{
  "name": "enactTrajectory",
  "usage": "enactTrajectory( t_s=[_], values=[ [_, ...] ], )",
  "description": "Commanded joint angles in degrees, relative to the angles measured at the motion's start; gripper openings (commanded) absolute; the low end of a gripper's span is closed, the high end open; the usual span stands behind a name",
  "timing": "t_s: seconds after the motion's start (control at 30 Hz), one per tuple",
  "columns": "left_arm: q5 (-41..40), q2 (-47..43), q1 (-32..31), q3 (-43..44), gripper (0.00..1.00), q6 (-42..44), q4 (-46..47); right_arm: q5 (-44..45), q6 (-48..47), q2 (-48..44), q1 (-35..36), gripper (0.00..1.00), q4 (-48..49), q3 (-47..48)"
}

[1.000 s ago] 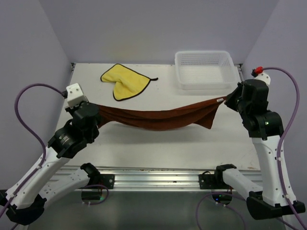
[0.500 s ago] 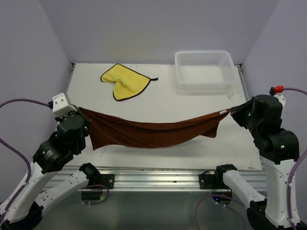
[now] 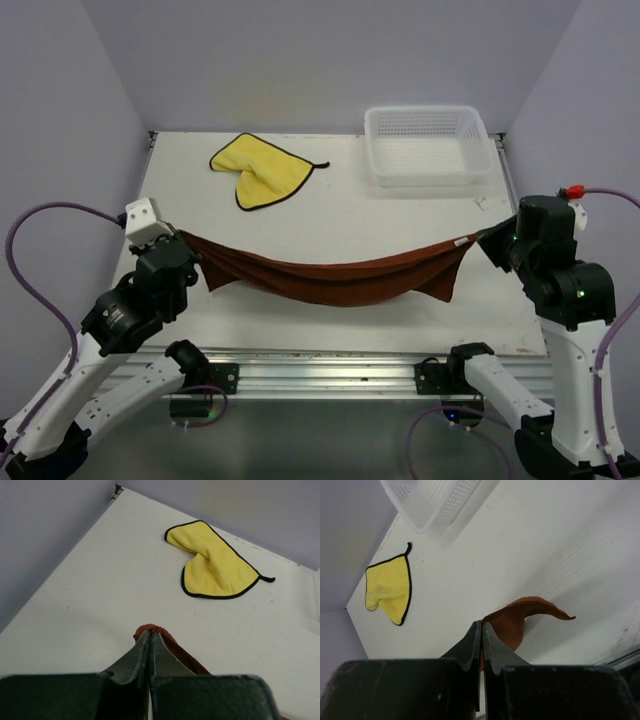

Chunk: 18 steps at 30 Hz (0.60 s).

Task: Roll the towels
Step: Flatten the towel

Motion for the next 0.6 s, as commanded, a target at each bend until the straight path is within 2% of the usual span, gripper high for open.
enactTrajectory(
  t_s=[0.0,0.17,0.23,0.33,0.37,0.47,0.57],
  values=[
    [-5.30,4.97,0.09,-0.53,0.00,-3.01,0.56,3.47,1.69,4.96,-0.32,0.00,4.24,-0.89],
    [-10.13,14.28,0.52,0.78,0.00,1.02,6.88,3.57,1.34,14.17,-0.84,0.00,10.39,-1.33],
    [-8.92,18.66,2.18,1.66,0.00,6.81,13.37,2.09,1.34,17.69,-1.98,0.00,13.73,-0.46],
    [2.74,22.90,12.01,2.72,0.00,12.54,21.71,-1.08,1.16,25.17,-4.44,0.00,17.16,2.17],
    [7.48,25.87,17.69,3.77,0.00,13.33,23.22,-1.96,1.16,26.93,-5.06,0.00,18.04,2.97],
    [11.11,33.17,23.18,7.72,0.00,15.27,26.31,-4.15,0.81,34.31,-6.91,0.00,20.86,5.87],
    [13.49,40.21,25.21,12.20,0.00,15.97,27.72,-8.45,0.63,40.73,-8.05,0.00,25.07,8.42]
  ],
)
